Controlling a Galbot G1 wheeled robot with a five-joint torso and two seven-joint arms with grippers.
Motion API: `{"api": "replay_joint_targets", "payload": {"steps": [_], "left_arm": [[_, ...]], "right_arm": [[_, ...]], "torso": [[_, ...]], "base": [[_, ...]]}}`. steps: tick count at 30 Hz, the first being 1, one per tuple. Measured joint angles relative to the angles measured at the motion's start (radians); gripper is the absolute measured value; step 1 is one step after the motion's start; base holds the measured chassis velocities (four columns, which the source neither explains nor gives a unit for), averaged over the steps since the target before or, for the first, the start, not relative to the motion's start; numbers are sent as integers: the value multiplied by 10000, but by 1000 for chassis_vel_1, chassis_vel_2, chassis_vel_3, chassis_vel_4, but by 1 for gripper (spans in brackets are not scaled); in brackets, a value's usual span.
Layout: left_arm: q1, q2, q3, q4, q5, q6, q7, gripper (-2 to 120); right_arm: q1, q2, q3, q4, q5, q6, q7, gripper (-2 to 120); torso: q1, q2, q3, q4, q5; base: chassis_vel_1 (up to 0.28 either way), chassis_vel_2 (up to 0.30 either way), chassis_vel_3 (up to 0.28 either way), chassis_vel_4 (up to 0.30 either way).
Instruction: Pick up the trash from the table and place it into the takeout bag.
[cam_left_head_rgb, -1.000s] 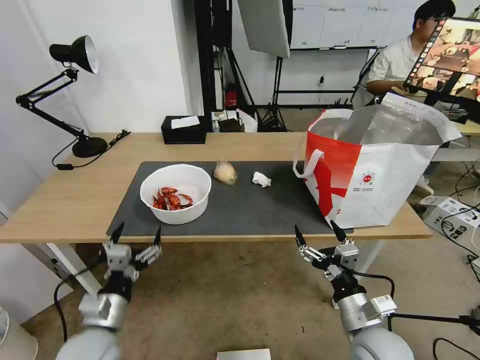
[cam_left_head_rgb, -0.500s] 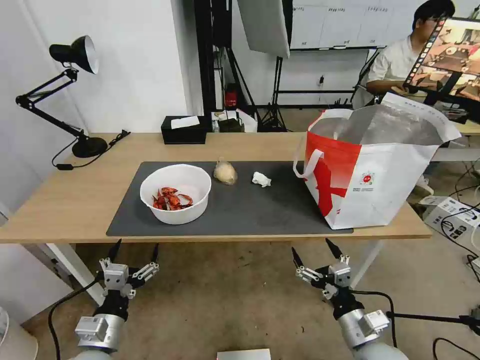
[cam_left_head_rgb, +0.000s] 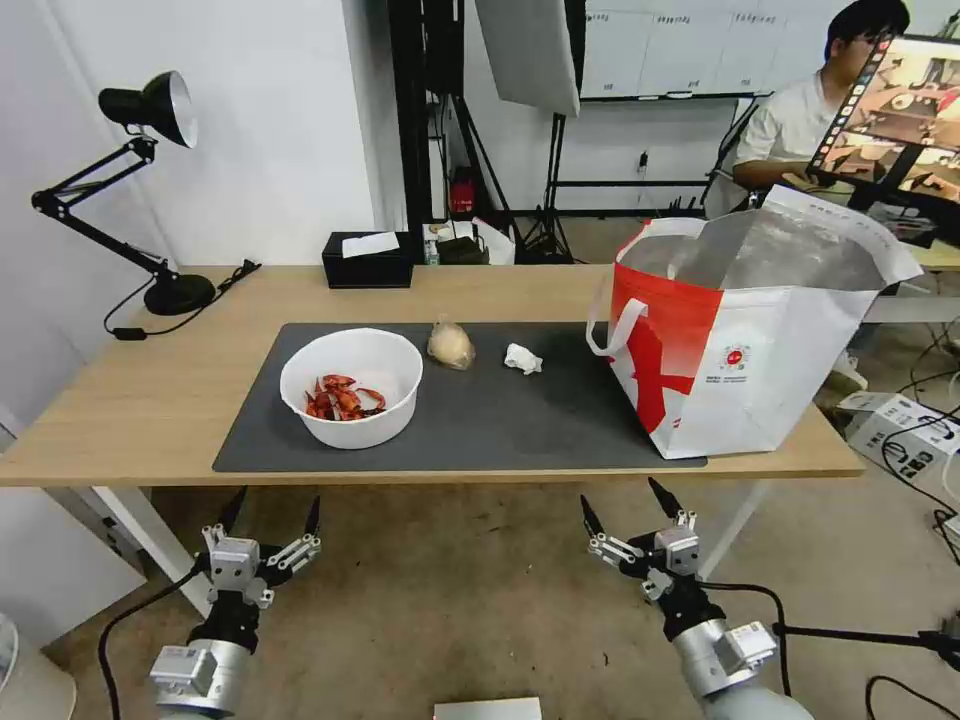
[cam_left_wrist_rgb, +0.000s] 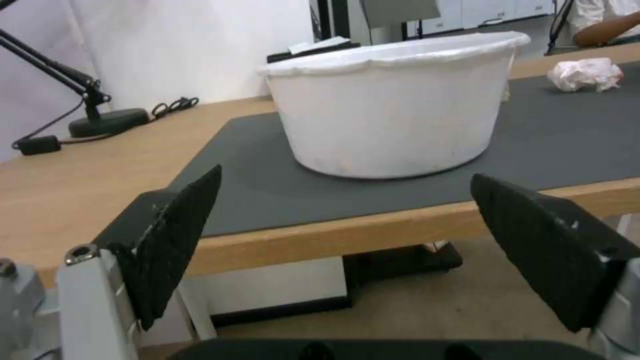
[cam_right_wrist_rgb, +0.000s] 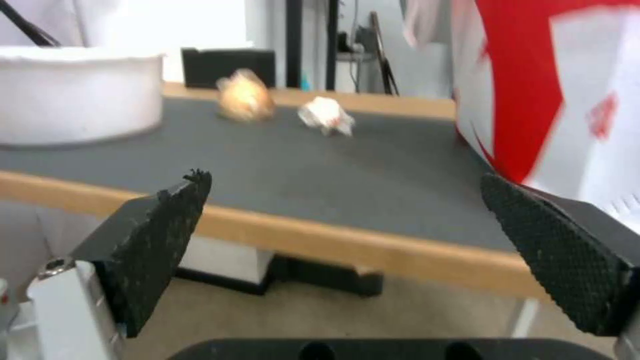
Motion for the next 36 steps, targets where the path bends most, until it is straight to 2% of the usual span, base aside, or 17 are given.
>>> {"api": "replay_joint_targets", "payload": {"steps": [6, 9, 15, 18, 20, 26, 28, 34, 35, 36], "left_arm": [[-40, 24, 3, -2, 31, 8, -12, 100], [-44, -23, 40, -6, 76, 35, -20, 100], [-46, -87, 70, -27, 83, 72, -36, 100], [-44, -111, 73, -28, 89, 80, -44, 100], [-41, -107, 43, -27, 84, 86, -46, 100], [-51, -101, 4, -25, 61, 101, -54, 100], [-53, -99, -20, -25, 42, 130, -66, 100], [-39, -125, -45, 7, 36, 174, -75, 100], [-22, -109, -52, 41, 41, 187, -76, 100], [4, 26, -46, 68, 71, 201, -75, 100]], "right_arm": [[796, -645, -523, 1107, 323, -717, 53, 100], [1740, -1243, -902, 1671, 806, -1330, 178, 100], [2650, -1799, -1322, 1897, 1262, -1857, 202, 100], [3532, -2110, -1758, 1679, 1603, -2109, 202, 100], [4687, -2276, -2333, 1152, 2062, -2309, 227, 100], [5998, -2243, -3097, 455, 2462, -2419, 427, 100], [6797, -1998, -3701, -97, 2723, -2603, 782, 100], [7779, -1387, -4696, -890, 2965, -3058, 1700, 100], [8307, -1059, -5241, -1280, 3035, -3390, 2429, 100], [9085, -587, -5807, -1589, 3433, -4274, 3919, 100]], "torso": [[0, 0, 0, 0, -1], [1, 0, 1, 3, -2], [0, 0, 0, 1, -2], [0, 0, 1, 1, -1], [0, 0, 1, 0, 1], [1, -1, 1, 3, -1], [1, -2, 2, 1, -1], [1, -2, 1, 1, -1], [1, -2, 1, 2, -3], [1, -2, 1, 1, -2]], "base": [[0, 0, 0, 0], [0, 0, 0, 0], [0, 0, 0, 0], [0, 0, 0, 0], [0, 0, 0, 0], [0, 0, 0, 0], [0, 0, 0, 0], [0, 0, 0, 0], [0, 0, 0, 0], [0, 0, 0, 0]]}}
